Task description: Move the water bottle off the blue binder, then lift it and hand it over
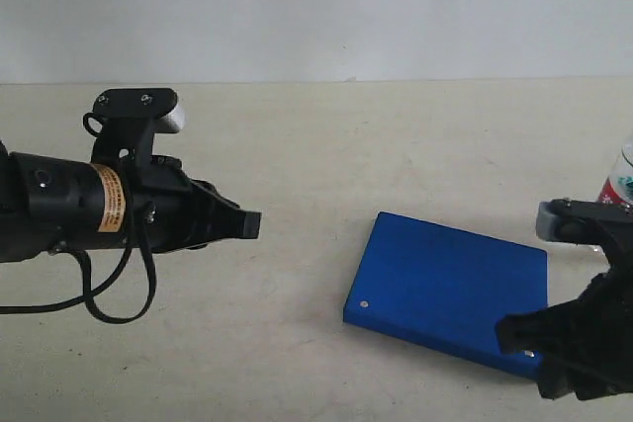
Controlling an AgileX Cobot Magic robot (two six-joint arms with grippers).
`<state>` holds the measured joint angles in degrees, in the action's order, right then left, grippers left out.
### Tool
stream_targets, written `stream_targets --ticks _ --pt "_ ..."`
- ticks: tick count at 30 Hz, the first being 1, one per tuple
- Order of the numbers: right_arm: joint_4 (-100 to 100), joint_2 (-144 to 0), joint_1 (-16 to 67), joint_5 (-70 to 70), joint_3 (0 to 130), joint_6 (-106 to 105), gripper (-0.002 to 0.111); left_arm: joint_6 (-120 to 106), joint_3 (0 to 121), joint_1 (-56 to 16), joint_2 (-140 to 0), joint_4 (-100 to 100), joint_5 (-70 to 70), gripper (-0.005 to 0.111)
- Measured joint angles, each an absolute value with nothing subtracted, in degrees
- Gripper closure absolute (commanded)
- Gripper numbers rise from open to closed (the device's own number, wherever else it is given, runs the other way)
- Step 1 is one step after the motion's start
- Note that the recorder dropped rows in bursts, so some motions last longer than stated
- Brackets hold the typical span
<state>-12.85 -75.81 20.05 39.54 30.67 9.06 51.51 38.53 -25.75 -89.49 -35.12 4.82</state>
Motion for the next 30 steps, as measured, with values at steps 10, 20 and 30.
stream_targets --ticks 10,20,30 --pt "-16.13 -72.34 7.89 38.34 39.61 8.66 0.075 58.0 38.61 -25.75 -89.63 -35.23 -3.36 0.067" --pt "-21.82 -53.39 -8.59 44.49 39.85 -4.44 0.075 53.61 38.61 -25.75 -89.63 -34.9 -9.57 0.067" --pt "-31.03 -30.12 -6.28 39.79 37.76 -19.4 0.075 53.27 38.61 -25.75 -85.66 -37.15 3.69 0.067"
